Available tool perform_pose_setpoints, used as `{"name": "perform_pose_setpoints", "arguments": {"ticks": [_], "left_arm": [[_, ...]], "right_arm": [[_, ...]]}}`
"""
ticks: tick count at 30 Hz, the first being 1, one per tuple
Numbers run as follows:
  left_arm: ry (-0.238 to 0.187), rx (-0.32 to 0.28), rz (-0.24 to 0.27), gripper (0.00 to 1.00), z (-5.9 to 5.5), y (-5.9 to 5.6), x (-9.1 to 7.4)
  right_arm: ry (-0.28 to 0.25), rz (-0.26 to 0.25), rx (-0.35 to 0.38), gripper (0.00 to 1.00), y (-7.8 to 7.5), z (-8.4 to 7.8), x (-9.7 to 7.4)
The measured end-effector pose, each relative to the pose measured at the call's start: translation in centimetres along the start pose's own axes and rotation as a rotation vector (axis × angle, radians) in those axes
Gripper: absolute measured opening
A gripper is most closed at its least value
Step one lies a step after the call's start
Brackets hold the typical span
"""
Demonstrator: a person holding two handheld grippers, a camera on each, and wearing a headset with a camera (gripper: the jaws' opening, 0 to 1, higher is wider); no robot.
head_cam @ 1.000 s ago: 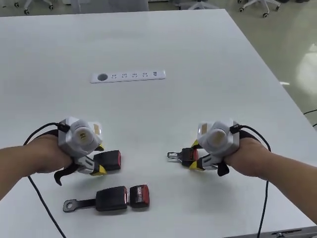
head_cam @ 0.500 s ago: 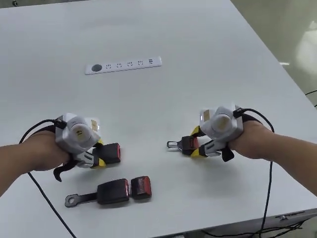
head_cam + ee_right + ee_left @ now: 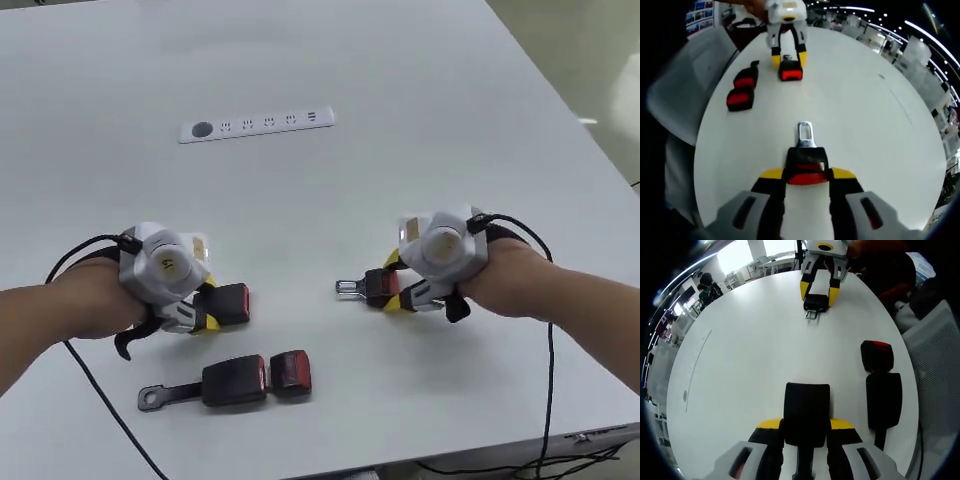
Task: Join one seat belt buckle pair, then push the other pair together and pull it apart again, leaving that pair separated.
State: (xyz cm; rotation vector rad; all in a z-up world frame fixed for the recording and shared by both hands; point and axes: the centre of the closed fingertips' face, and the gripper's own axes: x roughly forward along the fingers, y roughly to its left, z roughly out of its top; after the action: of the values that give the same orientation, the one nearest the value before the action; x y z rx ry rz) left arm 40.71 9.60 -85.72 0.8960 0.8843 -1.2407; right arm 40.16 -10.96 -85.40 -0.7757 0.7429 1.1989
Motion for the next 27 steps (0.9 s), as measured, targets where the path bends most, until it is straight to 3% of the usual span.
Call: {"name": "perform_pose_setpoints", "arguments": {"ticks": [4,13,27], "left_arm": [[0.001,0.004,0.001,0.33,0.0,-0.1,0.0],[0.003,0.012,0.001,0.33,0.0,-0.1,0.0],[0.021,0.008,-0.003,0.33,0.0,-0.2,0.1]], "right_arm": [[-0.028,0.025,-0.006,0.33,0.9,2.2,1.2],[-0.068,0.028,-0.033,0.33,1.8,5.7,3.5],[-0.078,0.026,-0.040,0.32,2.0,8.3,5.1]]}}
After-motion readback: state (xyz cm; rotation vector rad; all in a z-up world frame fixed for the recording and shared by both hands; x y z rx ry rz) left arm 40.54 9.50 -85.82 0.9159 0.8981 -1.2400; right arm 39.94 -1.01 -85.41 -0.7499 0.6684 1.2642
